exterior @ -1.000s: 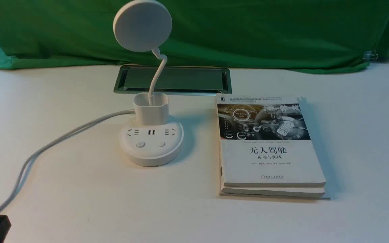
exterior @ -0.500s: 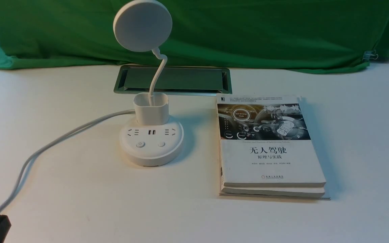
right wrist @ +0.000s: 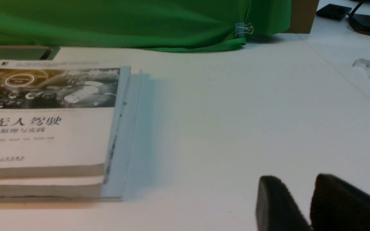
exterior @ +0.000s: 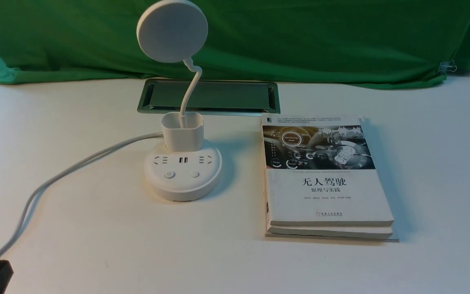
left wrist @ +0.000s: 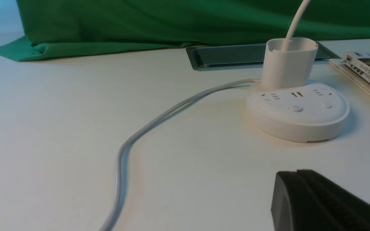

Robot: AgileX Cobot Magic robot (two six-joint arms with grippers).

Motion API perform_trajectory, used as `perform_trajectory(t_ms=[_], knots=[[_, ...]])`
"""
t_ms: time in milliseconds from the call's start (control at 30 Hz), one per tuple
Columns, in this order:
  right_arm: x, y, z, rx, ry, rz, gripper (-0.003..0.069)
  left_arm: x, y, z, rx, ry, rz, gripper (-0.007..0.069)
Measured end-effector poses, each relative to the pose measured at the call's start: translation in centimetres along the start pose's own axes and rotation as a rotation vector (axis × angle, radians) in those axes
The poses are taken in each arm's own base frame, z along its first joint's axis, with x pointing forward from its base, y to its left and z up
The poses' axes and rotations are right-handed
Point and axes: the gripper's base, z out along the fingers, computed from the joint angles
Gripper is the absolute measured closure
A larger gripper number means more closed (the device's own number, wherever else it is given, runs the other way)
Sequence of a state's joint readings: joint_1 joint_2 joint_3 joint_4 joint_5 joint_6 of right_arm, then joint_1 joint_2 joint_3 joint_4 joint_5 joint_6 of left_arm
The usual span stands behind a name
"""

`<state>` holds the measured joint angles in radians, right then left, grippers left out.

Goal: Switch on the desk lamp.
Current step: Use the left arm to press the button switch on the lamp holder

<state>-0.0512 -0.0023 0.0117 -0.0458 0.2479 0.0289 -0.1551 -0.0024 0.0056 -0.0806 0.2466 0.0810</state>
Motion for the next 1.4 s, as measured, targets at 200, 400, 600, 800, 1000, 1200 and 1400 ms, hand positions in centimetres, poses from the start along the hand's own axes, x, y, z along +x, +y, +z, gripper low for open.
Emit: perform_trajectory(t_ms=[200,400,600,800,1000,1200,1400], knots=[[0.0,0.0,0.0,0.000,0.000,0.000,0.0419,0.0,0.0,0.0,0.000,0.000,0.000,0.0603],[0.0,0.0,0.0,0.000,0.000,0.000,0.0419,0.0,0.0,0.0,0.000,0.000,0.000,0.0603],[0.0,0.0,0.0,0.000,0.000,0.000,0.0419,0.0,0.0,0.0,0.000,-0.001,0.001,0.0603],[0.0,0.0,0.0,0.000,-0.001,0.000,0.0419,-2.0,0.2,-0.2,-0.030,-0.218,0.088,0.0603],[0.0,0.0,0.0,0.000,-0.001,0.000,0.0419,-5.9,-0.4,-2.2,-0.045,-0.711,0.254,0.0603],[0.0,0.0,0.0,0.000,0.000,0.000,0.0419,-8.0,-0.8,-4.8,-0.001,-1.086,0.189,0.0603],[0.0,0.0,0.0,0.000,0.000,0.000,0.0419,-12.2,-0.9,-7.4,0.077,-1.204,0.068,0.0603]])
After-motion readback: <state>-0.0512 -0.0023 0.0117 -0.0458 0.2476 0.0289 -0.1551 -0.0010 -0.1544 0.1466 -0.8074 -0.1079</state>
